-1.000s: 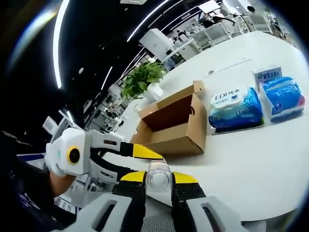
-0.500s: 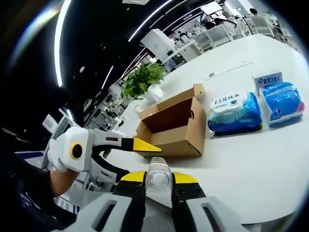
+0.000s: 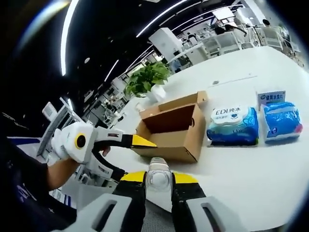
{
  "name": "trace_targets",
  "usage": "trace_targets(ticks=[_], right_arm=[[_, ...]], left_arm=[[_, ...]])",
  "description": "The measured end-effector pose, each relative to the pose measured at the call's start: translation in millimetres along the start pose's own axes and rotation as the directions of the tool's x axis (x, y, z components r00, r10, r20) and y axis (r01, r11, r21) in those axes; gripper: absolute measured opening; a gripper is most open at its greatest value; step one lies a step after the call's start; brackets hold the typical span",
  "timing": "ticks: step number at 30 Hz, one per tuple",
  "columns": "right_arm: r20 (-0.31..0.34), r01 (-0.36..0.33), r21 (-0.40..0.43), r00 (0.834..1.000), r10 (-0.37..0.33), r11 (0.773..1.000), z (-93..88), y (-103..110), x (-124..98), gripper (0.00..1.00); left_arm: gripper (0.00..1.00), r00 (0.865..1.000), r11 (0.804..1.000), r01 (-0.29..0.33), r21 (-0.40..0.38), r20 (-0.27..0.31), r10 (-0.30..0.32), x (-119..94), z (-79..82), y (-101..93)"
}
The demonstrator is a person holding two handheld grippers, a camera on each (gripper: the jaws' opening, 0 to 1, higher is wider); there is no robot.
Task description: Operate the shoe box by opening the lid, removing the specified soft item, and placing it in the target area until the item is outside and the box remains undamaged.
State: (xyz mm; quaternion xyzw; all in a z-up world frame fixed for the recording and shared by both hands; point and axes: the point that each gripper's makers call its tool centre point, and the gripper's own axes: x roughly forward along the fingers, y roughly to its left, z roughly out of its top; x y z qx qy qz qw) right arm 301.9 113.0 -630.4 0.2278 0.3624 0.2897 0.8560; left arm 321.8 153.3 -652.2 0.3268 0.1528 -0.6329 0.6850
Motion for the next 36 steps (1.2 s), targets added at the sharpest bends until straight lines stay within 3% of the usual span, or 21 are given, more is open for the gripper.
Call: trace_targets(ticks=[7, 13, 24, 33, 36], right_arm=[[-0.012, 0.020, -0.095, 1.000, -0.021, 0.995, 9.9, -1.3, -7.7, 0.14], [-0.036, 0.027, -0.156, 0.999, -0.033, 0.987, 13.9, -4.5, -12.4, 0.14], [-0.064, 0.034, -0.269, 0.997, -0.053, 0.962, 29.2, -7.3, -19.9, 0.14], [-0.097, 0.036, -0.386, 0.992, -0.079, 0.922, 51.0, -13.3, -29.1, 0.14], [-0.106, 0.036, -0.438, 0.990, -0.092, 0.898, 61.2, -14.8, -31.3, 0.14]], left_arm=[[0.48, 0.999, 0.995, -0.032, -0.100, 0.021, 0.034, -9.8, -2.8, 3.5], [0.51, 0.998, 0.980, -0.064, -0.187, 0.005, 0.066, -19.2, -15.3, 7.3], [0.56, 0.992, 0.958, -0.121, -0.260, 0.005, 0.127, -34.2, -25.1, 10.4], [0.59, 0.984, 0.934, -0.163, -0.319, 0.012, 0.176, -45.0, -28.6, 14.5], [0.61, 0.981, 0.925, -0.180, -0.336, 0.005, 0.193, -49.7, -31.9, 15.0]])
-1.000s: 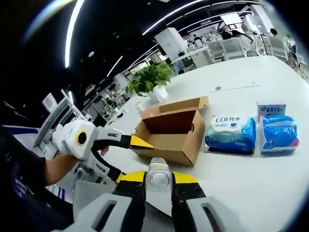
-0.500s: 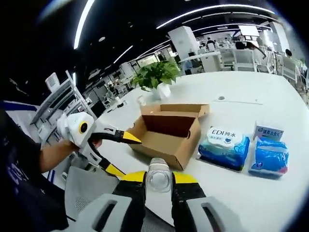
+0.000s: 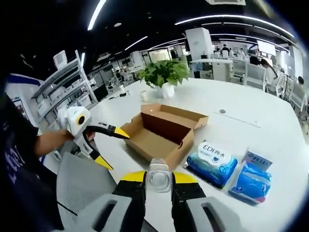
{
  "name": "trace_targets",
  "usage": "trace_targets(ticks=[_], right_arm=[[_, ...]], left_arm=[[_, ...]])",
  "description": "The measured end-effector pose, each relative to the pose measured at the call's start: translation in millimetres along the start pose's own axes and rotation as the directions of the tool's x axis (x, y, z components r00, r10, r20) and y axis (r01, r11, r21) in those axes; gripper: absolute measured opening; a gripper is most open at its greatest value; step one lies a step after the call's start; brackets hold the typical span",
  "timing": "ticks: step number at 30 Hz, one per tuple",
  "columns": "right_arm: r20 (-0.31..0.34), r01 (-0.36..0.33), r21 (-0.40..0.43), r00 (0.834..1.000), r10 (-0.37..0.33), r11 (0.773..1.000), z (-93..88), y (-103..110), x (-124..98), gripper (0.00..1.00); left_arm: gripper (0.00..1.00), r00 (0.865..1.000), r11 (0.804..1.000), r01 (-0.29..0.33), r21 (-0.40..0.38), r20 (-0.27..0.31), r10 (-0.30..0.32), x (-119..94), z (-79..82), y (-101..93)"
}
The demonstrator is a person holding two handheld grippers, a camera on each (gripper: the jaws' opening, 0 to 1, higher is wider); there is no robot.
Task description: Operate the shoe box by opening the lid, removing the specified soft item, and placing it in the target area until the item is outside and the box remains undamaged.
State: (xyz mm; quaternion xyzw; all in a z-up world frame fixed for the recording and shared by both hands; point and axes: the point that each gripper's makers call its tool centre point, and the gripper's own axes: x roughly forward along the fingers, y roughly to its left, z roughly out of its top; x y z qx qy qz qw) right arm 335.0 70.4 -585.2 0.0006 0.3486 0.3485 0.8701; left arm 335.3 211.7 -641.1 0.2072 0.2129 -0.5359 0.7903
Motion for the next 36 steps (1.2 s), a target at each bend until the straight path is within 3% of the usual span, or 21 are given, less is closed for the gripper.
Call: trace_targets(ticks=[11, 20, 26, 36], right_arm=[[-0.063, -0.035, -0.106, 0.998, 0.028, 0.994, 15.1, -6.9, -5.7, 0.15], [-0.116, -0.062, -0.223, 0.993, 0.037, 0.973, 30.9, -14.0, -10.6, 0.15], [-0.145, -0.049, -0.325, 0.989, 0.001, 0.944, 43.4, -29.6, -11.7, 0.15], [-0.161, -0.035, -0.427, 0.986, -0.038, 0.904, 66.5, -55.8, -7.4, 0.15]], left_arm=[[0.64, 0.999, 0.997, -0.053, -0.051, -0.007, 0.052, -17.3, -13.0, 3.3], [0.67, 0.996, 0.991, -0.094, -0.094, -0.008, 0.093, -29.9, -21.9, 6.8], [0.69, 0.989, 0.978, -0.146, -0.147, 0.009, 0.149, -39.5, -23.6, 12.8], [0.73, 0.978, 0.958, -0.202, -0.203, 0.011, 0.208, -53.5, -32.1, 14.4]])
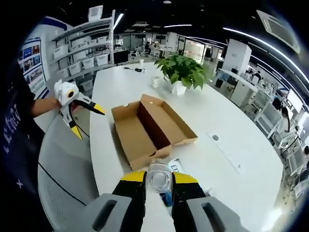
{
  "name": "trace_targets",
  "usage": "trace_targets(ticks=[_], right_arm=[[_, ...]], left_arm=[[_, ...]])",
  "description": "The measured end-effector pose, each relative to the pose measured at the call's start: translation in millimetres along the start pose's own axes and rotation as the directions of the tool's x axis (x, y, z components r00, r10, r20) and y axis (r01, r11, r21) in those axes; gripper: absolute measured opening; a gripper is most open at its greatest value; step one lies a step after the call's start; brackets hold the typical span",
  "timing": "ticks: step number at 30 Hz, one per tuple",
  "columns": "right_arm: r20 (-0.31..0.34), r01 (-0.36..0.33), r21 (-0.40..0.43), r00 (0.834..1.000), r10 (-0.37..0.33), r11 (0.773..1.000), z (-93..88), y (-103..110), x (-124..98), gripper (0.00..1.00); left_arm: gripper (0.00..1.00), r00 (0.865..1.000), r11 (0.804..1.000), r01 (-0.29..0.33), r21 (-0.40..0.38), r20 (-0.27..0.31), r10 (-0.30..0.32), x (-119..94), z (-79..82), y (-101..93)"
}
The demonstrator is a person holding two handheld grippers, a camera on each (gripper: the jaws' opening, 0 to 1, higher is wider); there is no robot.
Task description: Operate the shoe box by opening the lid, removing the specified soft item, and placing it in the target area until the item is outside and the box remains undamaged.
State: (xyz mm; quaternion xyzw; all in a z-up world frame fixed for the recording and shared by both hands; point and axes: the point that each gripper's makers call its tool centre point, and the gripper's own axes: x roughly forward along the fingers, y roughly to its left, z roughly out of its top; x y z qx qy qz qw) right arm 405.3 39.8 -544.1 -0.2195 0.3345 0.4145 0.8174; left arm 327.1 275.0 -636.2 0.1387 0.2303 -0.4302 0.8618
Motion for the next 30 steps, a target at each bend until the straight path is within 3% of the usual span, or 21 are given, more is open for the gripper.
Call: trace_targets(ticks=[9, 30], right_arm=[[-0.042, 0.010, -0.094, 0.999, -0.014, 0.995, 4.3, -28.7, 6.3, 0.15], [-0.116, -0.007, -0.208, 0.993, -0.018, 0.978, -3.1, -78.1, 41.1, 0.15]], left_arm=[[0.77, 0.998, 0.998, -0.062, -0.020, 0.013, 0.062, -13.5, -2.3, 8.6], [0.87, 0.993, 0.992, -0.114, -0.056, 0.016, 0.115, -23.2, -8.2, 11.6]])
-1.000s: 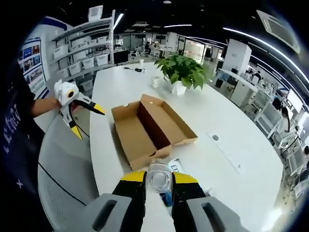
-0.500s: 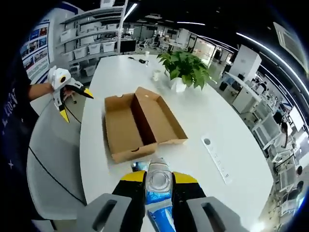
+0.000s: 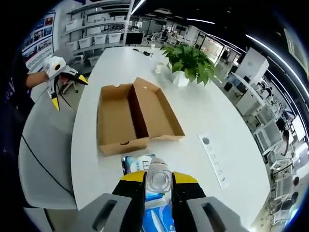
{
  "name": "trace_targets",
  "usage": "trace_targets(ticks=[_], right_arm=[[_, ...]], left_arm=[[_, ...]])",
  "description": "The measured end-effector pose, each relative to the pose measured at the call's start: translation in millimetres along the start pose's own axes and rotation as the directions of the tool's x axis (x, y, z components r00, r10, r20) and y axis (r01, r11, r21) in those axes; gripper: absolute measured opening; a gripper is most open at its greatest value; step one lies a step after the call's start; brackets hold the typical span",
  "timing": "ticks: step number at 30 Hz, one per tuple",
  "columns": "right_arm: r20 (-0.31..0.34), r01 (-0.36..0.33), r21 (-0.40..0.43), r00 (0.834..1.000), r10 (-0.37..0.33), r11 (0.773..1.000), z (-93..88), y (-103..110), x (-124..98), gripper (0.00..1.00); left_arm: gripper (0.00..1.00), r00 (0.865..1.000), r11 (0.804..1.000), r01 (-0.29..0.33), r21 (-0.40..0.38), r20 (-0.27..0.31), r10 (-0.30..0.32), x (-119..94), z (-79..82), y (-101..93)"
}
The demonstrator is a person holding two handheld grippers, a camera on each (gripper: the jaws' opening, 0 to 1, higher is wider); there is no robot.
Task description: Operate the shoe box by opening the lid, removing the specified soft item, and placing it in the target area until the item is outside and the box remains undamaged.
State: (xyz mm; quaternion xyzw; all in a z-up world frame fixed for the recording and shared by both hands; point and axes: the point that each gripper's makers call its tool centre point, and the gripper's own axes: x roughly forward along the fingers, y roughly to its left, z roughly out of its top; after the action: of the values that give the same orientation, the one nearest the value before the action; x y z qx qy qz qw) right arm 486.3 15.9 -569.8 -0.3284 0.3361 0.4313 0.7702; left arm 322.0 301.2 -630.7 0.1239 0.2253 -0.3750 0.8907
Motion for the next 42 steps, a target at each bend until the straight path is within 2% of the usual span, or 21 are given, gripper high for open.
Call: trace_targets(ticks=[9, 14, 24, 32, 42], right_arm=[[-0.035, -0.016, -0.027, 0.999, 0.015, 0.999, -10.0, -16.3, 24.3, 0.15], [-0.087, -0.028, -0.064, 0.996, 0.022, 0.998, -20.0, -21.8, 40.0, 0.15], [-0.142, -0.073, -0.124, 0.988, 0.055, 0.990, -23.9, -17.6, 63.6, 0.15], [-0.202, -0.101, -0.170, 0.977, 0.065, 0.980, -31.4, -17.3, 82.2, 0.15], [-0.246, -0.126, -0.220, 0.967, 0.070, 0.967, -35.3, -19.1, 100.4, 0.15]], left_arm=[[0.92, 1.000, 1.000, -0.014, -0.007, -0.001, 0.014, -1.7, -4.3, 0.4], [0.95, 1.000, 1.000, -0.029, -0.007, -0.003, 0.029, -3.2, -6.1, 3.4], [0.98, 0.999, 0.999, -0.054, -0.011, -0.002, 0.054, -7.0, -7.6, 9.0], [0.97, 0.998, 0.998, -0.063, -0.027, -0.007, 0.063, -9.8, -12.1, 10.2], [0.97, 0.998, 0.997, -0.066, -0.035, -0.008, 0.066, -10.3, -13.5, 9.9]])
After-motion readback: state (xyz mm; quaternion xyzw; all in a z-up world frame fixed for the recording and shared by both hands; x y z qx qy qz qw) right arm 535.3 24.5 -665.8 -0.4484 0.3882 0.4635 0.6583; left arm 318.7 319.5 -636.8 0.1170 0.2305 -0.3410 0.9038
